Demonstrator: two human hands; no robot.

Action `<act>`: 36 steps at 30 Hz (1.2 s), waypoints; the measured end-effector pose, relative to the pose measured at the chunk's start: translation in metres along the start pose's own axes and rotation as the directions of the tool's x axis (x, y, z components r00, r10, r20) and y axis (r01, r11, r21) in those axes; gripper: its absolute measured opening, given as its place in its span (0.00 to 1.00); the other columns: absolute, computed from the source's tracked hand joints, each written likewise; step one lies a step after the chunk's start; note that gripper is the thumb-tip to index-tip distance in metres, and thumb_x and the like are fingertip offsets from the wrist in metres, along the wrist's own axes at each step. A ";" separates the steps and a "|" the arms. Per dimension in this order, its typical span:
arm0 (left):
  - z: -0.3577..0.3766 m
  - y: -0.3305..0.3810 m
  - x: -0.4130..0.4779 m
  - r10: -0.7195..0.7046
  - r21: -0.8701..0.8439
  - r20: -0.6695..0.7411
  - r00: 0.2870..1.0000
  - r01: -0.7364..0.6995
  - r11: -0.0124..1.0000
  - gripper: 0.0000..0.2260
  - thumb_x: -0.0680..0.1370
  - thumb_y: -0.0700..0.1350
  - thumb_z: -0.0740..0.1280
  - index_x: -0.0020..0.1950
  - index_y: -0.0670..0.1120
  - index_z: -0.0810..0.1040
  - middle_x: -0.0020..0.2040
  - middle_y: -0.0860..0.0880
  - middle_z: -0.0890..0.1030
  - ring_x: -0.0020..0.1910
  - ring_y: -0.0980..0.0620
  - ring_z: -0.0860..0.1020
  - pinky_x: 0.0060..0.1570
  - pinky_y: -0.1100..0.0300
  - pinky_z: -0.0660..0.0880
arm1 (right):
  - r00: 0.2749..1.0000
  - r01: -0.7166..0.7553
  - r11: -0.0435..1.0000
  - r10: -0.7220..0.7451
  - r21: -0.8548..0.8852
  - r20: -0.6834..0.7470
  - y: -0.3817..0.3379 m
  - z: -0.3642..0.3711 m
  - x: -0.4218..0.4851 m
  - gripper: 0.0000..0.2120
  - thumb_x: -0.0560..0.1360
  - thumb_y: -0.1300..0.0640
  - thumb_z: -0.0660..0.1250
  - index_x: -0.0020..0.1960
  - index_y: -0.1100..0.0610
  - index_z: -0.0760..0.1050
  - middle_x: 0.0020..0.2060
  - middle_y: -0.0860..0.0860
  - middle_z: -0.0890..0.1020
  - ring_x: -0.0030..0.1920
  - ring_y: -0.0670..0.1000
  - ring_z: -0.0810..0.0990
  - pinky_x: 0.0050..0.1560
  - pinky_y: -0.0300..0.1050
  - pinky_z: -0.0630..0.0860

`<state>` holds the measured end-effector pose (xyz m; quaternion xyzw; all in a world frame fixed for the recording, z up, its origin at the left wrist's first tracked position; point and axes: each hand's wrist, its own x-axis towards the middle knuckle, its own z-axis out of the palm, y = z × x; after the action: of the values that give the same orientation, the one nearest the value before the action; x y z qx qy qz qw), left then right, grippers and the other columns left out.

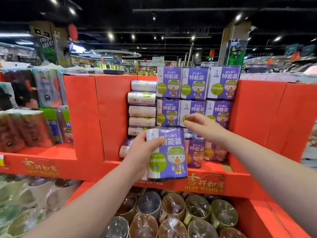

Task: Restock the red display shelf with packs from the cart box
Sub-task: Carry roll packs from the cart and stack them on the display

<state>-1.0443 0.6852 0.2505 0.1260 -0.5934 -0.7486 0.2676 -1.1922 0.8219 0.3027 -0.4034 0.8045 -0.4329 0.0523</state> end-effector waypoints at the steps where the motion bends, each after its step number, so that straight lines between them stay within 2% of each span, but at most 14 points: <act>1: 0.008 0.002 0.003 0.006 0.001 0.044 0.999 -0.006 1.000 0.20 0.70 0.38 0.72 0.60 0.38 0.75 0.53 0.36 0.82 0.46 0.40 0.82 0.46 0.47 0.80 | 0.991 0.025 0.998 -0.018 -0.053 0.131 -0.012 -0.004 -0.005 0.19 0.74 0.47 0.69 0.63 0.47 0.71 0.60 0.46 0.75 0.62 0.46 0.74 0.59 0.40 0.69; 3: 0.022 0.003 0.011 0.041 0.035 0.115 0.993 -0.045 0.998 0.22 0.66 0.42 0.72 0.59 0.41 0.76 0.53 0.38 0.83 0.45 0.42 0.82 0.47 0.46 0.80 | 0.963 0.094 0.954 -0.015 -0.284 0.268 -0.028 -0.011 -0.012 0.30 0.71 0.47 0.73 0.70 0.48 0.67 0.65 0.43 0.72 0.65 0.43 0.70 0.64 0.37 0.66; 5: 0.030 0.002 0.017 0.073 0.127 0.179 0.981 -0.096 0.987 0.27 0.64 0.46 0.73 0.63 0.48 0.75 0.55 0.44 0.83 0.50 0.46 0.82 0.52 0.45 0.79 | 0.962 0.117 0.876 0.018 -0.468 0.274 -0.034 -0.021 -0.013 0.37 0.69 0.47 0.75 0.73 0.51 0.64 0.67 0.45 0.71 0.66 0.45 0.70 0.65 0.37 0.65; 7: 0.030 -0.001 0.022 0.093 0.346 0.230 0.969 -0.171 0.922 0.37 0.64 0.52 0.75 0.72 0.55 0.66 0.62 0.54 0.77 0.58 0.50 0.79 0.52 0.50 0.79 | 0.969 0.079 0.815 0.072 -0.574 0.236 -0.029 -0.033 -0.010 0.39 0.68 0.47 0.75 0.74 0.55 0.64 0.69 0.49 0.71 0.68 0.49 0.70 0.66 0.40 0.66; 8: 0.027 -0.003 0.024 0.087 0.481 0.223 0.971 -0.187 0.856 0.40 0.64 0.56 0.74 0.74 0.56 0.63 0.65 0.55 0.74 0.61 0.50 0.77 0.52 0.51 0.78 | 0.973 0.050 0.784 0.101 -0.619 0.207 -0.024 -0.040 -0.009 0.39 0.67 0.48 0.76 0.73 0.56 0.64 0.69 0.51 0.71 0.68 0.51 0.70 0.64 0.39 0.66; 10: 0.014 -0.008 0.028 0.052 0.708 0.208 0.977 -0.187 0.681 0.41 0.64 0.61 0.73 0.74 0.53 0.64 0.68 0.50 0.72 0.63 0.47 0.75 0.58 0.51 0.75 | 0.977 -0.025 0.724 0.163 -0.689 0.136 -0.012 -0.055 -0.005 0.37 0.67 0.49 0.76 0.71 0.58 0.66 0.67 0.53 0.72 0.65 0.52 0.72 0.57 0.37 0.66; 12: -0.005 -0.017 0.030 -0.061 0.867 0.216 0.975 -0.162 0.471 0.32 0.70 0.60 0.72 0.71 0.50 0.70 0.64 0.47 0.76 0.61 0.49 0.76 0.61 0.56 0.72 | 0.972 -0.083 0.643 0.222 -0.761 0.081 0.000 -0.065 -0.002 0.35 0.66 0.50 0.77 0.68 0.59 0.68 0.65 0.54 0.74 0.63 0.54 0.73 0.53 0.37 0.67; 14: -0.018 -0.025 0.030 -0.181 0.950 0.239 0.954 -0.191 0.249 0.24 0.72 0.62 0.69 0.64 0.52 0.75 0.60 0.50 0.78 0.58 0.51 0.76 0.57 0.59 0.72 | 0.960 -0.115 0.547 0.275 -0.829 0.048 0.012 -0.067 0.002 0.34 0.65 0.50 0.77 0.67 0.58 0.69 0.65 0.55 0.74 0.62 0.55 0.74 0.55 0.40 0.71; 16: -0.023 -0.029 0.027 -0.211 0.963 0.269 0.940 -0.265 0.046 0.20 0.74 0.64 0.65 0.58 0.53 0.77 0.55 0.53 0.79 0.56 0.51 0.76 0.51 0.59 0.71 | 0.946 -0.137 0.467 0.322 -0.874 0.024 0.027 -0.063 0.007 0.34 0.65 0.50 0.77 0.67 0.55 0.69 0.65 0.54 0.75 0.63 0.56 0.75 0.58 0.43 0.73; 17: -0.022 -0.029 0.026 -0.205 0.955 0.286 0.936 -0.295 -0.016 0.19 0.75 0.64 0.63 0.56 0.52 0.78 0.54 0.53 0.80 0.55 0.50 0.76 0.49 0.58 0.70 | 0.941 -0.149 0.438 0.338 -0.887 0.008 0.035 -0.060 0.008 0.33 0.65 0.49 0.76 0.66 0.54 0.68 0.65 0.53 0.75 0.63 0.56 0.75 0.58 0.45 0.73; 20: -0.021 -0.031 0.026 -0.189 0.937 0.320 0.928 -0.340 -0.081 0.20 0.78 0.63 0.59 0.56 0.50 0.78 0.53 0.51 0.80 0.55 0.48 0.76 0.48 0.57 0.70 | 0.937 -0.167 0.333 0.346 -0.928 -0.045 0.057 -0.052 0.009 0.32 0.65 0.45 0.75 0.65 0.50 0.67 0.64 0.51 0.75 0.64 0.56 0.74 0.57 0.48 0.71; 24: -0.022 -0.035 0.028 -0.173 0.925 0.341 0.924 -0.363 -0.112 0.19 0.78 0.63 0.58 0.56 0.51 0.77 0.56 0.50 0.80 0.58 0.46 0.76 0.48 0.57 0.69 | 0.968 -0.121 0.210 0.241 -0.970 -0.069 0.076 -0.041 0.008 0.29 0.69 0.46 0.71 0.67 0.50 0.65 0.65 0.51 0.74 0.65 0.55 0.73 0.59 0.49 0.70; 29: -0.022 -0.037 0.029 -0.151 0.914 0.366 0.918 -0.385 -0.124 0.19 0.78 0.64 0.58 0.54 0.51 0.76 0.56 0.49 0.80 0.58 0.46 0.76 0.45 0.57 0.66 | 0.974 -0.174 0.243 0.184 -0.954 -0.131 0.079 -0.033 0.008 0.36 0.67 0.44 0.73 0.69 0.53 0.61 0.64 0.52 0.70 0.64 0.55 0.71 0.58 0.50 0.72; 36: -0.022 -0.035 0.025 -0.133 0.900 0.396 0.908 -0.413 -0.138 0.20 0.78 0.63 0.57 0.55 0.49 0.77 0.55 0.48 0.80 0.57 0.46 0.76 0.46 0.57 0.67 | 0.950 -0.293 0.297 0.196 -0.909 -0.242 0.078 -0.016 -0.003 0.30 0.71 0.48 0.70 0.69 0.54 0.62 0.63 0.53 0.70 0.64 0.56 0.72 0.57 0.51 0.72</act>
<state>-1.0622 0.6591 0.2149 0.0763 -0.9956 -0.0225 0.0491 -1.2443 0.8582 0.2545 -0.2138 0.9586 0.1036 -0.1571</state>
